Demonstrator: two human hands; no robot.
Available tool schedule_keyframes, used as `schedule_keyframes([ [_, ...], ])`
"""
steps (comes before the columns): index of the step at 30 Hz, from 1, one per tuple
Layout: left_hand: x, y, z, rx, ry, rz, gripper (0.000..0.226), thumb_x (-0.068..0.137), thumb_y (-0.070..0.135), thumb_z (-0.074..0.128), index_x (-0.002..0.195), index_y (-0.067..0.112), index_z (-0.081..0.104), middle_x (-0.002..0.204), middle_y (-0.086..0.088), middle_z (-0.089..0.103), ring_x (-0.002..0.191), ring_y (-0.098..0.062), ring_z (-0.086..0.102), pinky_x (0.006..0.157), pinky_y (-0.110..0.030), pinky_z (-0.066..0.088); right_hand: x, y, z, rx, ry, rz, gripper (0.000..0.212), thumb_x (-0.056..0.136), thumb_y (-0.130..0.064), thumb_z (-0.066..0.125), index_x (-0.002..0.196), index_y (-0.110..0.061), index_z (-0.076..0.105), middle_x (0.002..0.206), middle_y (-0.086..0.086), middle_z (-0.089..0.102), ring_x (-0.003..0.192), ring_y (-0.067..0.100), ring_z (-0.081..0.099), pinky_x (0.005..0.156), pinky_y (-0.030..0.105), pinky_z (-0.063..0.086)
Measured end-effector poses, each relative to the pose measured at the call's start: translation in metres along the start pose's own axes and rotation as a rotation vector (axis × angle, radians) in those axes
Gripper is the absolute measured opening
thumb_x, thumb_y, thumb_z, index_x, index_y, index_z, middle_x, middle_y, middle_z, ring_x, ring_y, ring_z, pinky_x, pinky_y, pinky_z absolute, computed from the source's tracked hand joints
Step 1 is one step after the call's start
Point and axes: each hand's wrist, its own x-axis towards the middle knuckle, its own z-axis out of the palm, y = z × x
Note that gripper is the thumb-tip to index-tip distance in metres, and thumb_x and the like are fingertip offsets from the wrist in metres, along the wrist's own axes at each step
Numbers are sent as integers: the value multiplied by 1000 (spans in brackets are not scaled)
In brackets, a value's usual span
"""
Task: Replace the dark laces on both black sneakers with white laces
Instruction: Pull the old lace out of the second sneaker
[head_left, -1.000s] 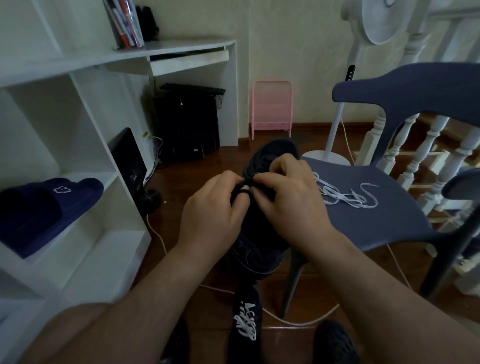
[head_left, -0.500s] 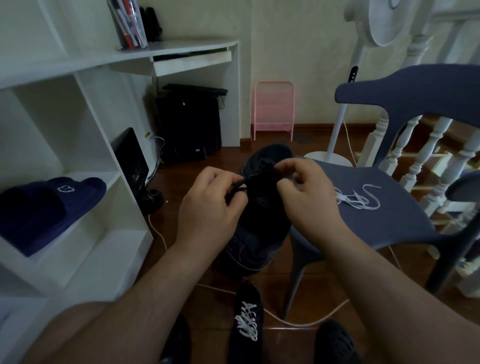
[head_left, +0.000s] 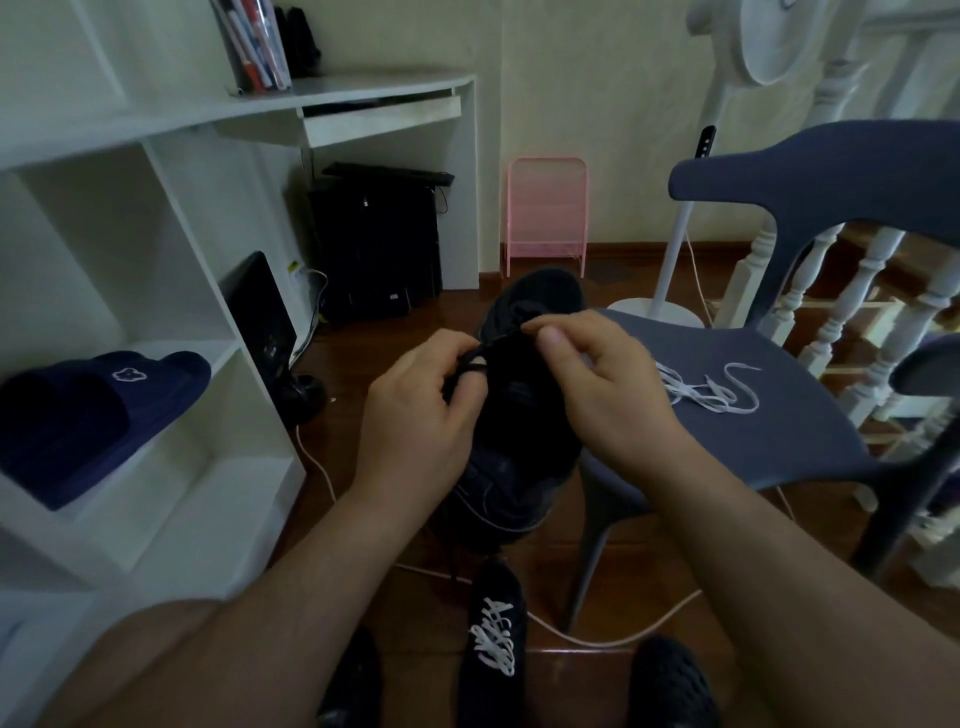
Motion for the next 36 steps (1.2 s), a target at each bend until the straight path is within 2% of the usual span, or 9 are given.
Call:
schedule_keyframes([
  [8,-2,1,-2,22,54,86,8,102,14,63,105,17,69,90,6,65,83,-10,59,68,-31,47,-4,7,-7,-372,-96,-51,26,90,-25,68,116,-24,73,112,-5,55,107,17,54,88,30,45],
  [11,-3,1,-1,33,55,147,9,102,12,62,107,13,69,93,2,65,86,-14,60,71,-35,48,-5,7,-4,-424,5,-136,25,91,-16,69,115,-18,72,109,-1,61,97,19,59,81,34,50],
  [18,-3,2,-1,39,44,195,10,102,13,61,108,11,68,95,1,63,87,-11,56,73,-21,43,-4,7,-3,-441,112,-143,9,93,-18,66,101,-21,68,90,-1,62,82,21,58,69,42,51],
  [21,-2,2,-2,36,54,178,12,101,15,59,108,12,68,96,2,63,87,-9,56,73,-17,43,-5,4,-3,-195,126,43,4,97,-22,64,95,-24,62,88,-4,62,79,12,57,69,32,48],
  [25,-2,3,-2,-26,65,106,8,100,8,63,105,13,68,94,1,64,86,-11,58,72,-26,45,-2,-2,2,597,283,517,8,100,-16,60,92,-15,59,79,6,59,73,17,56,70,37,48],
  [29,-4,4,1,-17,54,98,6,100,9,64,102,13,67,91,2,63,83,-12,56,69,-28,44,2,-7,-7,941,261,641,24,95,3,58,110,-15,58,87,10,67,76,20,65,70,36,56],
  [31,-2,2,0,-11,65,83,6,100,9,63,102,13,66,90,4,62,83,-10,56,69,-26,44,6,-5,-18,1031,140,634,33,84,3,48,109,-16,60,76,5,61,73,19,57,70,38,46],
  [34,3,-1,-6,9,94,38,6,101,11,63,102,15,66,89,8,60,82,-5,55,70,-17,43,10,3,-37,612,15,468,35,66,-9,51,96,-17,66,68,-1,50,65,17,44,61,32,32],
  [36,5,-4,-10,35,98,23,6,101,12,62,103,16,66,89,10,58,82,-6,54,70,-13,41,6,8,-44,376,-49,345,31,75,-13,60,102,-23,71,73,2,52,67,22,44,60,33,35],
])
